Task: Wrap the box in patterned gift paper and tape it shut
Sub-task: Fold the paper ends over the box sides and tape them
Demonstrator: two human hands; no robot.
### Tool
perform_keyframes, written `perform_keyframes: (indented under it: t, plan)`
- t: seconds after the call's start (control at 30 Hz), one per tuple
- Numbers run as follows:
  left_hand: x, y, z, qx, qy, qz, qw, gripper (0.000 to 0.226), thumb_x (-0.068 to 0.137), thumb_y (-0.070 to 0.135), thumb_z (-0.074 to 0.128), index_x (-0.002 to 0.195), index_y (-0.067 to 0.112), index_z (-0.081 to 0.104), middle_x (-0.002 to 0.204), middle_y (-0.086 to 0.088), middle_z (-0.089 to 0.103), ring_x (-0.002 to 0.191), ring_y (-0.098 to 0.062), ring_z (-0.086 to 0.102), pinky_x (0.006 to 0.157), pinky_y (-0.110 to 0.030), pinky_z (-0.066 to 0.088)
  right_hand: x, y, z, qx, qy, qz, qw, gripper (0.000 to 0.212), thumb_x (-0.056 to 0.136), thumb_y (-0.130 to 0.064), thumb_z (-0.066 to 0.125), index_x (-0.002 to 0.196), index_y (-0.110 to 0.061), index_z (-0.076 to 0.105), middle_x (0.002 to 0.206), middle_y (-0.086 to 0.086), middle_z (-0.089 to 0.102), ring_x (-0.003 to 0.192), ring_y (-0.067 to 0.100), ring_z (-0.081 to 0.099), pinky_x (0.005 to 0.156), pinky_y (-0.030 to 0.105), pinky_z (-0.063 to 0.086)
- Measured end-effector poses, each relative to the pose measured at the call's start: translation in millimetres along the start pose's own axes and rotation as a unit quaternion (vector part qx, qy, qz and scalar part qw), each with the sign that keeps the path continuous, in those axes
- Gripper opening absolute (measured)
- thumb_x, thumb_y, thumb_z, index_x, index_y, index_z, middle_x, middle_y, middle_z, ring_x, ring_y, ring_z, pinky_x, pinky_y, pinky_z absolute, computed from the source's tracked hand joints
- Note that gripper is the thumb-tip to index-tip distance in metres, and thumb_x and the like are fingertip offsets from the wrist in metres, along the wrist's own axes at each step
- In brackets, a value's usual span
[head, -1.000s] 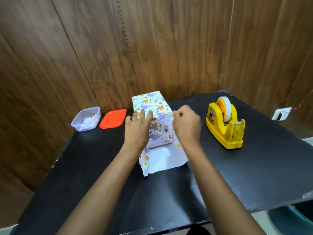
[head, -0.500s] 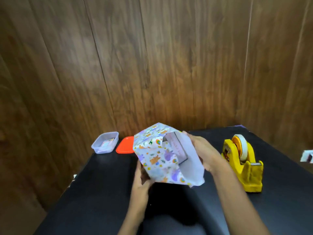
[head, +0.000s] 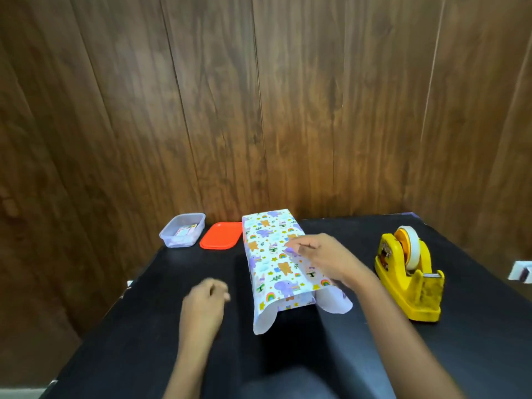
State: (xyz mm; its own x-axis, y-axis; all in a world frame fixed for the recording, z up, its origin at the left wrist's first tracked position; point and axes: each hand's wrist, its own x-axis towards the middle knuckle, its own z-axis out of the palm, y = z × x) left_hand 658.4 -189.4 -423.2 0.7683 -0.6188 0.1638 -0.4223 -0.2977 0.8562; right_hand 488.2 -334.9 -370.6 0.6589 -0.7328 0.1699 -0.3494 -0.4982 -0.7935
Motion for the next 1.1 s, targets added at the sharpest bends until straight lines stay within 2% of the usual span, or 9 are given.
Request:
perform_keyframes:
  t: [0.07,0.13,0.2,0.3,0.57,0.7,0.93,1.0,1.1]
  plan:
    - [9.2,30.6,-5.7,-0.001,0.03,0.141,0.989,0.021,0.094,0.013,0.047,0.09,0.014,0.067,0.094,0.006,0.068,0.092,-0.014,0.06,0.08,-0.031,0.043,5.7,-3.4,-6.3,-0.063,-0.033,-0.009,0.997,0.029,0.096,-0.02,0.049,0.114,0.001,0.06,0.128,0.014,0.056,0.119,0.032,0.051,0.101,0.044,0.041]
    - [27.8,55.3,1.4,0.013,-0.097,0.226,0.969,0.029,0.099,0.023,0.044,0.12,0.016,0.062,0.126,0.009,0.058,0.12,-0.008,0.049,0.1,-0.027,0.037,13.2,-7.7,-11.6,-0.152,-0.104,-0.012,0.983,0.033,0.096,-0.025,0.051,0.126,-0.013,0.06,0.135,0.0,0.055,0.122,0.021,0.051,0.099,0.03,0.041]
    - [46.6,65.6,12.8,0.146,-0.247,0.252,0.924,0.046,0.1,0.031,0.037,0.143,0.015,0.037,0.151,0.008,0.03,0.143,-0.009,0.018,0.116,-0.028,0.014,22.6,-10.5,-15.5,-0.214,-0.161,-0.02,0.963,0.038,0.095,-0.028,0.053,0.133,-0.026,0.053,0.139,-0.005,0.05,0.124,0.015,0.047,0.095,0.024,0.037]
    - [60.8,61.9,20.1,0.307,-0.333,0.257,0.854,0.056,0.101,0.035,0.032,0.151,0.017,0.012,0.158,0.006,0.002,0.144,-0.006,-0.005,0.114,-0.025,-0.002,33.5,-6.7,-18.8,-0.243,-0.201,-0.032,0.948,0.051,0.091,-0.027,0.06,0.139,-0.033,0.044,0.151,-0.008,0.033,0.134,0.012,0.038,0.095,0.02,0.031]
    - [49.2,62.5,24.0,0.438,-0.256,0.303,0.807,0.063,0.1,0.039,0.033,0.151,0.015,0.005,0.159,0.001,0.0,0.145,-0.012,0.0,0.116,-0.031,0.0,39.8,5.8,-21.7,-0.281,-0.177,-0.091,0.939,0.062,0.083,-0.025,0.07,0.138,-0.034,0.043,0.152,-0.01,0.029,0.141,0.008,0.025,0.101,0.016,0.024]
    - [42.9,64.7,31.9,0.509,-0.209,0.296,0.781,0.07,0.098,0.043,0.038,0.15,0.012,0.004,0.159,-0.002,0.002,0.146,-0.015,0.006,0.117,-0.033,0.004,41.0,6.8,-11.7,-0.346,-0.159,-0.076,0.922,0.073,0.084,-0.031,0.068,0.145,-0.038,0.028,0.157,-0.006,0.018,0.142,0.017,0.025,0.109,0.03,0.026]
    - [36.6,77.4,33.7,0.475,-0.216,0.261,0.812,0.078,0.091,0.039,0.055,0.15,0.012,0.011,0.158,-0.002,0.009,0.144,-0.017,0.016,0.113,-0.029,0.016,37.1,2.9,-10.8,-0.379,-0.156,-0.071,0.91,0.084,0.08,-0.032,0.072,0.147,-0.035,0.022,0.158,-0.005,0.015,0.142,0.019,0.024,0.108,0.029,0.026]
    - [37.6,75.1,24.9,0.335,-0.269,0.216,0.877,0.072,0.091,0.038,0.056,0.149,0.013,0.022,0.157,0.002,0.017,0.141,-0.011,0.024,0.109,-0.023,0.022,35.9,4.9,-12.7,-0.341,-0.154,-0.068,0.925,0.078,0.081,-0.039,0.069,0.146,-0.034,0.027,0.157,-0.008,0.018,0.141,0.018,0.025,0.108,0.028,0.025]
    - [15.7,61.3,7.1,-0.068,-0.259,0.12,0.956,0.045,0.093,0.028,0.054,0.137,0.02,0.046,0.138,0.012,0.049,0.106,0.016,0.051,0.085,-0.004,0.039,35.8,8.9,-14.7,-0.282,-0.164,-0.061,0.943,0.067,0.085,-0.048,0.061,0.144,-0.034,0.034,0.156,-0.007,0.02,0.142,0.015,0.023,0.11,0.029,0.022]
